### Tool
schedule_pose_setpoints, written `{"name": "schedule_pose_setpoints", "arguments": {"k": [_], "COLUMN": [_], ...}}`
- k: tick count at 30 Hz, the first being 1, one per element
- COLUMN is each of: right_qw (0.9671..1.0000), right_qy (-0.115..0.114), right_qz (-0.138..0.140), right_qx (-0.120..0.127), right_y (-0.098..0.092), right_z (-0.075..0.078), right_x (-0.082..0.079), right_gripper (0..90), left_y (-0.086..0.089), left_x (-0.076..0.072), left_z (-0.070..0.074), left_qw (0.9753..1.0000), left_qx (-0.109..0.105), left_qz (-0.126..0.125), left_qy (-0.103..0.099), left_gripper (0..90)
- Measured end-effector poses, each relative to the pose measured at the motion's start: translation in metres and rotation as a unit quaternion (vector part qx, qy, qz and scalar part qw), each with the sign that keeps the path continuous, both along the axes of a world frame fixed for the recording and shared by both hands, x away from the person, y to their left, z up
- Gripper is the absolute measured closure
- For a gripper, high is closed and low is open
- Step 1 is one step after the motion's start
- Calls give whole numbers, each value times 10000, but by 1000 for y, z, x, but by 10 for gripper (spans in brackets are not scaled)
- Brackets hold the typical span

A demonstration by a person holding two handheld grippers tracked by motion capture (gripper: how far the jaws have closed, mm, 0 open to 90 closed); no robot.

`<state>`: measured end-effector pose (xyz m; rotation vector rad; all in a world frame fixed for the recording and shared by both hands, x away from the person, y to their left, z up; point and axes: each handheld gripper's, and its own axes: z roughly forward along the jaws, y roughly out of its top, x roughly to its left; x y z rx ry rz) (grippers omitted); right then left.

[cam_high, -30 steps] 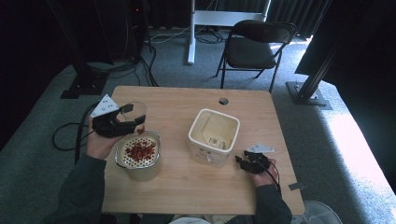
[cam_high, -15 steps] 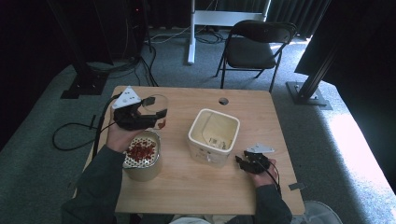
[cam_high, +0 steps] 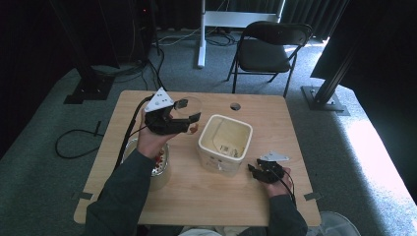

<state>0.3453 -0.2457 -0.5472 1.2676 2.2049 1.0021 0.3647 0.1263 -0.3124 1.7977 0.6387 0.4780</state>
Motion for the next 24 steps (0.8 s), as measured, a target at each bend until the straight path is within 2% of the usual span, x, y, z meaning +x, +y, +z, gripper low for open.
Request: {"name": "schedule_pose_setpoints", "arguments": {"k": [6,9,14,17,21,24], "right_qw": [10000,10000,10000,10000,10000,10000], "right_qy": [4,5,5,10,6,5], "right_qz": [-8,-14,-13,-8,-1,4], "right_qx": [2,6,7,7,2,-5], "right_y": [0,1,1,1,1,1], "right_z": [0,0,0,0,0,0], "right_x": [0,0,0,0,0,0], "right_gripper": [502,501,501,501,500,500], "left_y": [-12,-25,-53,-69,-83,-91], "left_x": [1,-1,-2,2,8,14], "left_z": [-1,3,8,4,-7,-16], "left_qw": [9996,9998,9989,9986,9979,9978], "left_qx": [-260,-172,-276,-329,-510,-532], "left_qz": [-49,-88,-342,-406,-382,-356], "left_qy": [21,-78,-129,-34,82,168], "left_gripper": [356,354,351,346,344,338]}}
